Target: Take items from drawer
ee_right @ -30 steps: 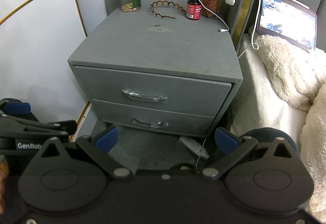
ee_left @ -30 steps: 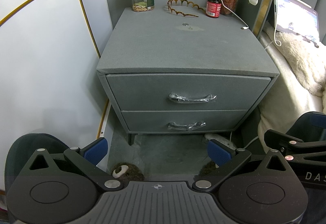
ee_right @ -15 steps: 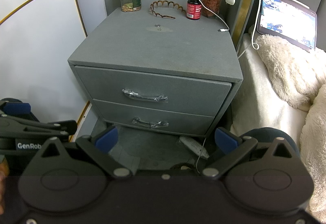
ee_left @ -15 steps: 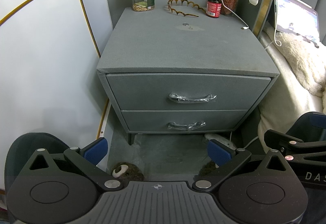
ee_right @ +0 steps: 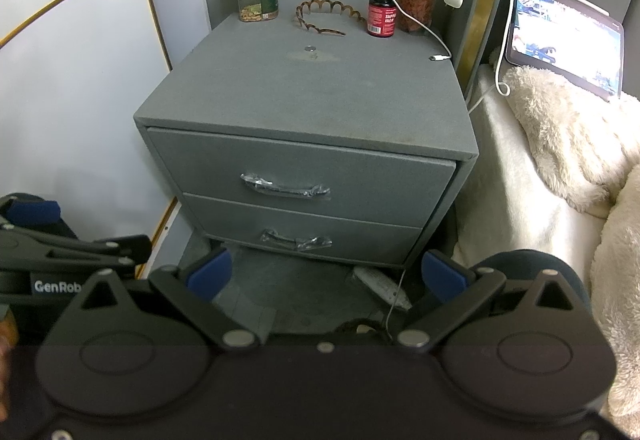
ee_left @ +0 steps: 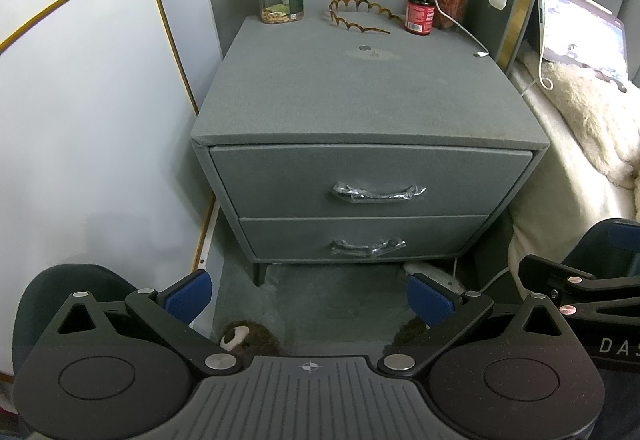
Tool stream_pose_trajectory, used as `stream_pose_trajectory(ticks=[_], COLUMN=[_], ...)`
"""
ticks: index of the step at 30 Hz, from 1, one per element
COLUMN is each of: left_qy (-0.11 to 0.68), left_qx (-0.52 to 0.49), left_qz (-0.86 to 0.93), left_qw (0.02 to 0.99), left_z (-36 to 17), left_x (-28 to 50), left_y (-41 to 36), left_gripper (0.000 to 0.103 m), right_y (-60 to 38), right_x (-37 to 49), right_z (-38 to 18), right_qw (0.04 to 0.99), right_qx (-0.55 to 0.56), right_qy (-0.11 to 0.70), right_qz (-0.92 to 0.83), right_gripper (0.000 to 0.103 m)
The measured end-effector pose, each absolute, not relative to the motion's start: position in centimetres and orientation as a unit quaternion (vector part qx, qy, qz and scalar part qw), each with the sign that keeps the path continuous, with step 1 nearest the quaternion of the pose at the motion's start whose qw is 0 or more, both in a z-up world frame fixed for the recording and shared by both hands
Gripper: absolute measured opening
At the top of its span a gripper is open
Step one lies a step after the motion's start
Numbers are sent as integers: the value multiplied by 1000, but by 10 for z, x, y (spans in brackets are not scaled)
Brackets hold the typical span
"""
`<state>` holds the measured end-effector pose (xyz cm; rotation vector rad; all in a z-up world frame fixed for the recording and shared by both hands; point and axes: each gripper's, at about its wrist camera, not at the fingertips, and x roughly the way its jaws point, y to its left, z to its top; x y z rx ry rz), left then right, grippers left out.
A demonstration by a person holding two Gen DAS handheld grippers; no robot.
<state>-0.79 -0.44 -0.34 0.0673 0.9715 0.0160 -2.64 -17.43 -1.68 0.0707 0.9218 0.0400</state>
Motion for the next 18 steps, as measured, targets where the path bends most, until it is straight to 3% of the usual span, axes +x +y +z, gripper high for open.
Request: stream_pose_trajectory(ticks=[18], left_qy=[463], left_qx=[31], left_qz=[7], left_qw=[886], left_z=[-1], left_x=[-7], left_y=[-2], left_gripper=[103], right_y=[-172], right_x=[-25], right_z=[-17], right_qw=[895], right_qx=[33], right_qy=[444], right_qz=[23], right_gripper=[103])
